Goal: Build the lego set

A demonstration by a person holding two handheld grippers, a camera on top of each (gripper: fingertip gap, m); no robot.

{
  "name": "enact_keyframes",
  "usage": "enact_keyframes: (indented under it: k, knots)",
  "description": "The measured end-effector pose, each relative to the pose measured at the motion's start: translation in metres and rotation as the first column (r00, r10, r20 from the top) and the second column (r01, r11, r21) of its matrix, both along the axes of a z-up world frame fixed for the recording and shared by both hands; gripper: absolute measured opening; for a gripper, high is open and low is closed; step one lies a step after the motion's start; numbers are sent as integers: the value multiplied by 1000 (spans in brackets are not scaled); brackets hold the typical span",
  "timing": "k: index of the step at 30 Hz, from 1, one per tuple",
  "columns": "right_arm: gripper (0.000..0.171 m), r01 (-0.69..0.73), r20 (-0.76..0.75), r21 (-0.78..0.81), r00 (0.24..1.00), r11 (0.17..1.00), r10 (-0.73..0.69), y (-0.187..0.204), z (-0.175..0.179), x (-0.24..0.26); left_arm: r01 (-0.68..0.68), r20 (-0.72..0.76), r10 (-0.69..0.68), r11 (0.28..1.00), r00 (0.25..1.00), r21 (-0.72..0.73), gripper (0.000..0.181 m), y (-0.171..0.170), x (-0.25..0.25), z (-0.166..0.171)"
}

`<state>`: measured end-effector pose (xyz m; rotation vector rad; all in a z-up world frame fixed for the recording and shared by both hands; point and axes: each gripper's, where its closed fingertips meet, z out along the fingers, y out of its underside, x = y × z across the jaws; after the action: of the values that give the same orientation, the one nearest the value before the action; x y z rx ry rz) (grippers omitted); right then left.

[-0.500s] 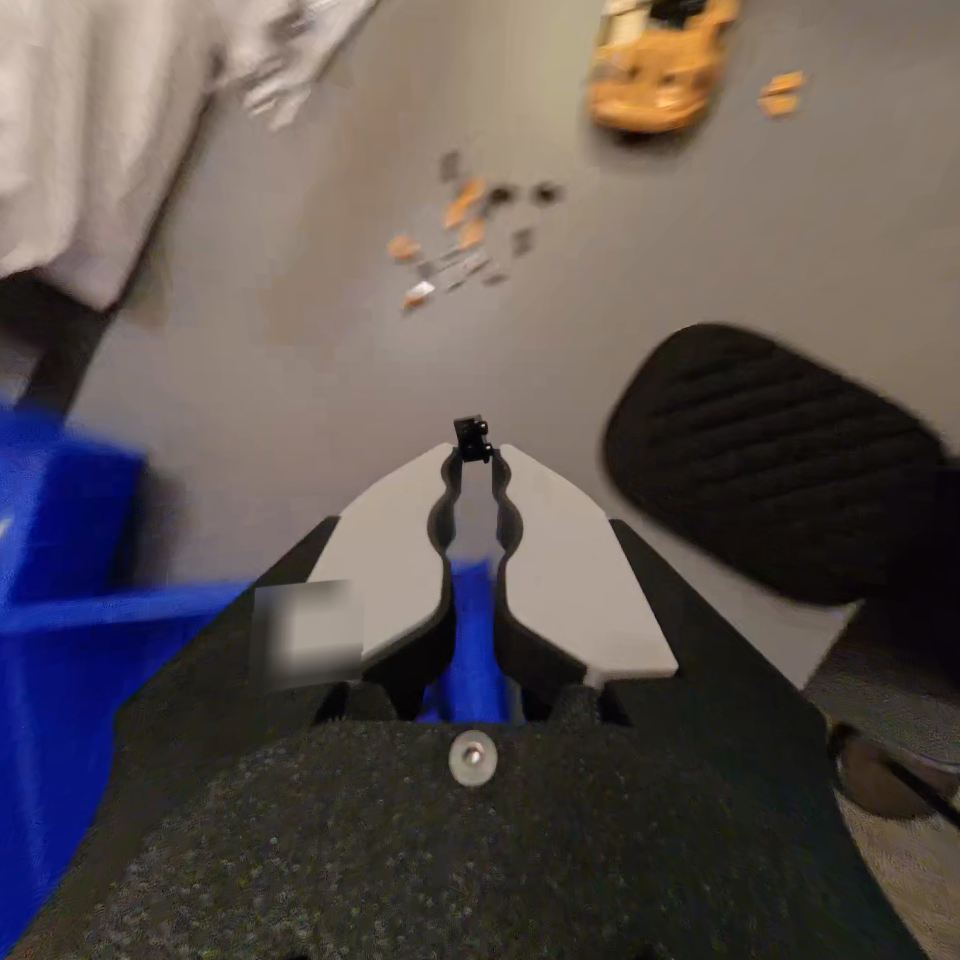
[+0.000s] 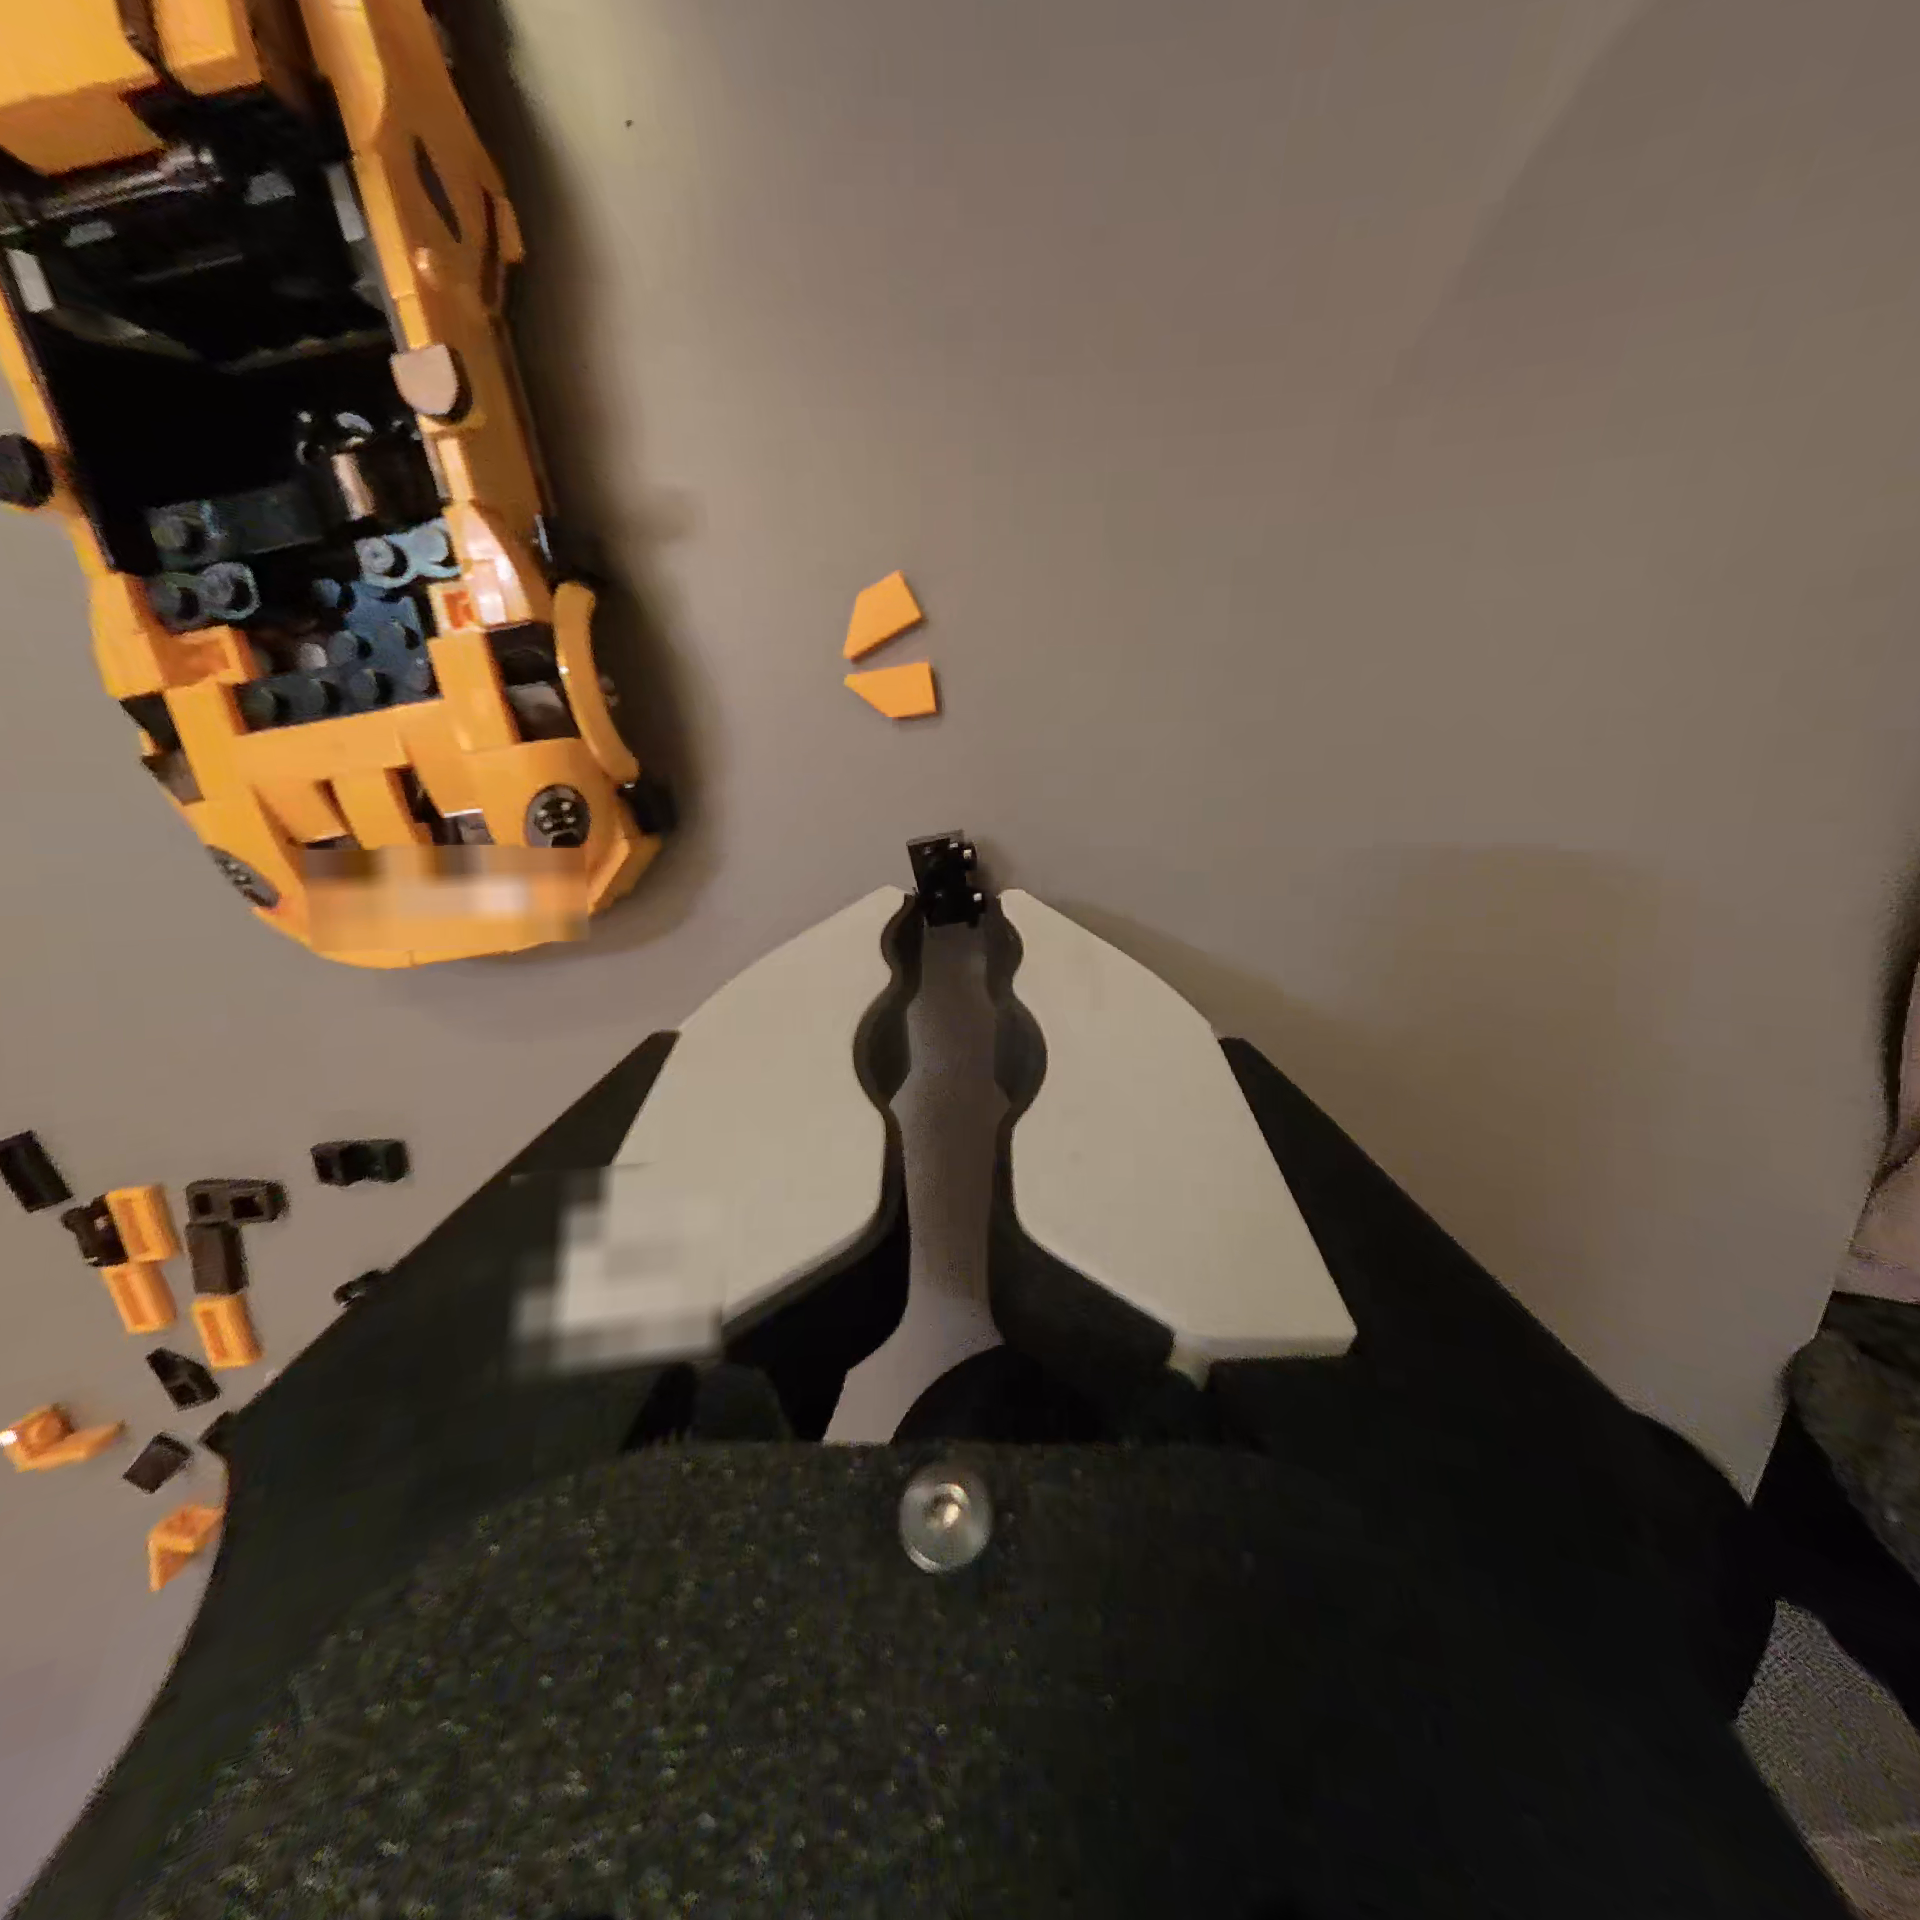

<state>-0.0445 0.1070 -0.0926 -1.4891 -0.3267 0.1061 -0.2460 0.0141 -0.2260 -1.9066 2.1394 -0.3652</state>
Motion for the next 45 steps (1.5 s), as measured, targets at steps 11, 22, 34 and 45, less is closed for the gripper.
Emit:
enact_keyframes:
  k: [11,22,34,45]
  knots:
    - [0,5,-21,0,1000,1000,-5,0,1,4,-79,237,91,995,967,-61,33,-2,16,18]
    - [0,32,-4,-16,999,999,-32,4,-6,8,-711,652,511,700,560,62,4,108,-209,181]
    - [0,84,68,-69,995,994,-79,13,-23,10,-841,286,792,522,540,141,0,152,-404,99]
    - [0,107,110,-95,989,990,-97,16,-32,11,-769,-153,768,636,623,62,29,145,-405,22]
